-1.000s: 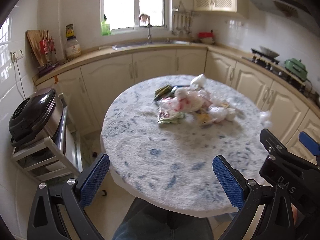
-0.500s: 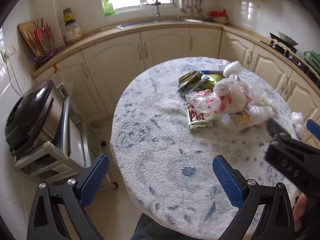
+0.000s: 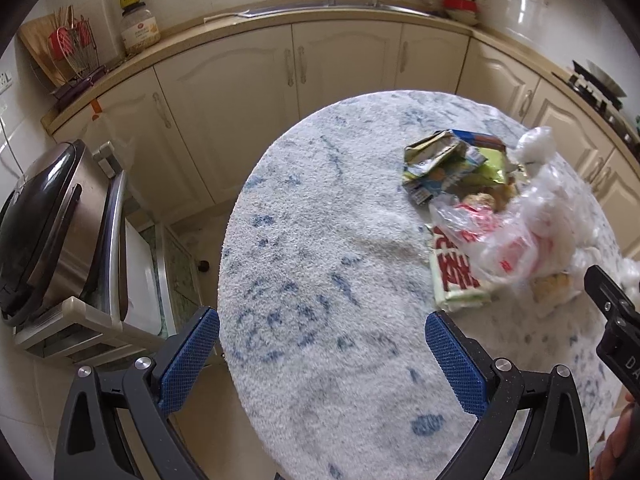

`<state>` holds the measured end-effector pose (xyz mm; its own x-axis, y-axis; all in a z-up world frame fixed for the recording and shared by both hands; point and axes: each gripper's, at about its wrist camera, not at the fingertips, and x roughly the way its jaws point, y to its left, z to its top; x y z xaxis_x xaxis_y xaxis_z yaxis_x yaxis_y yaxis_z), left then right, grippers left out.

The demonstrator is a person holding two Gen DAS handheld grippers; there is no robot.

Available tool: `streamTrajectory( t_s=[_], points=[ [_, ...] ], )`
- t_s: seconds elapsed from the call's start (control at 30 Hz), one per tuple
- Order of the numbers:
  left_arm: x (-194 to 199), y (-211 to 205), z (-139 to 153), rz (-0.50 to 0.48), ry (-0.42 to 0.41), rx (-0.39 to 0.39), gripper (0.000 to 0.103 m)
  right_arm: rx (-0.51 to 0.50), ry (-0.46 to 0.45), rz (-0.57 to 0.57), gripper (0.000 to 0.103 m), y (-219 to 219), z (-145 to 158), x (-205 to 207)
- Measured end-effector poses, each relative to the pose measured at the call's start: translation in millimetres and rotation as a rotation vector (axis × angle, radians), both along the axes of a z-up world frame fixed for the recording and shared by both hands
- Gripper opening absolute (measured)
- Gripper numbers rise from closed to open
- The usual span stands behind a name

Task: Collect trash
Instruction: 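Move both tools toward the trash pile on the table, then grasp the clear plastic bag with red-printed bread using the right gripper, lift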

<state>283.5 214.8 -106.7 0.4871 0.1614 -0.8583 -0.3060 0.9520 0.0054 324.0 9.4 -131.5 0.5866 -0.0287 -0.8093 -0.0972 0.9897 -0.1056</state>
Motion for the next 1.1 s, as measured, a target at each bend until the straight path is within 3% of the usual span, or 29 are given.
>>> streamTrajectory(
  t_s=[0.13,0.37,0.43,0.5,0.53,0.63,0.77,1.1],
  points=[
    [12.3,8.3,-11.5,0.022,0.024,-0.011,0.101,0.100,0.039,0.061,0.103,14.0,-4.6,19.0],
    [18.8,18.1,-30.8,0.042,0.065,-0.013,0.101,0.186,0.096,0.085,0.102,41.8,-20.8,45.0],
    [18.1,19.9,-34.6,0.053,0.073,-0.020,0.101,0.205,0.077,0.111,0.092,47.8,-20.4,45.7],
    [18.9,23.0,-40.5,0.058,0.087,-0.035,0.101,0.245,0.092,0.159,0.066,56.9,-21.8,46.1],
    [19.4,24.3,-42.9,0.061,0.094,-0.042,0.101,0.260,0.096,0.174,0.062,59.8,-22.0,45.7],
    [19.9,27.2,-48.8,0.070,0.111,-0.066,0.101,0.220,0.040,0.196,0.056,71.0,-22.6,42.4],
    [14.1,25.7,-42.9,0.062,0.092,-0.063,0.101,0.280,0.043,0.187,0.048,61.5,-17.7,37.7],
    [-2.3,-4.9,-11.6,-0.005,0.015,-0.055,0.101,0.406,-0.015,0.084,0.045,2.8,15.7,17.2]
  ],
)
